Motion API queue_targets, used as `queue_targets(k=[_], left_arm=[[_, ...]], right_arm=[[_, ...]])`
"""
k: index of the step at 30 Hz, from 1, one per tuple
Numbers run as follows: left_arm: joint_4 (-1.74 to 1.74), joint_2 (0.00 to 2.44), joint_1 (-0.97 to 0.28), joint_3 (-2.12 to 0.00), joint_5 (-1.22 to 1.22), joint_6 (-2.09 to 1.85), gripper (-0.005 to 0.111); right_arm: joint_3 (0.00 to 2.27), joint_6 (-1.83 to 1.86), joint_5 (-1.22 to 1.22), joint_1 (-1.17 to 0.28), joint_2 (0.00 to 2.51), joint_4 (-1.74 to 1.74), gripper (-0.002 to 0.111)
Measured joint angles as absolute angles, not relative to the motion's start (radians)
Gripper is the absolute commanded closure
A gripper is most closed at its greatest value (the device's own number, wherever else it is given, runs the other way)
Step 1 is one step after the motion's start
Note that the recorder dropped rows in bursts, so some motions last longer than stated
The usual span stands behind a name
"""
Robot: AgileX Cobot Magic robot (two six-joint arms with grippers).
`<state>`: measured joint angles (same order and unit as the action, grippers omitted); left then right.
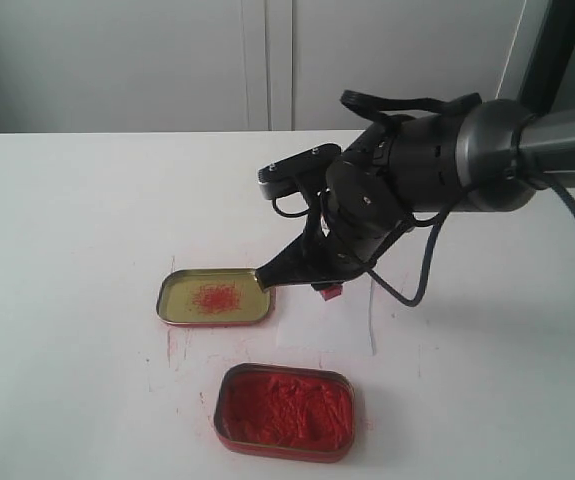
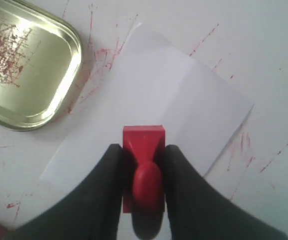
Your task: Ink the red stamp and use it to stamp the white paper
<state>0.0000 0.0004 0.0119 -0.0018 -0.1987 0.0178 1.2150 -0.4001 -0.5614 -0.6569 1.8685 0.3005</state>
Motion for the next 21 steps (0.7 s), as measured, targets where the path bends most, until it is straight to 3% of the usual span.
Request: queue_targets(k=[21], left_arm=[[0.000, 0.000, 0.012, -0.002, -0.199, 0.018, 0.107]], right_arm=[[1.217, -0.444, -0.558, -0.595, 1.911, 0.213, 0.108]])
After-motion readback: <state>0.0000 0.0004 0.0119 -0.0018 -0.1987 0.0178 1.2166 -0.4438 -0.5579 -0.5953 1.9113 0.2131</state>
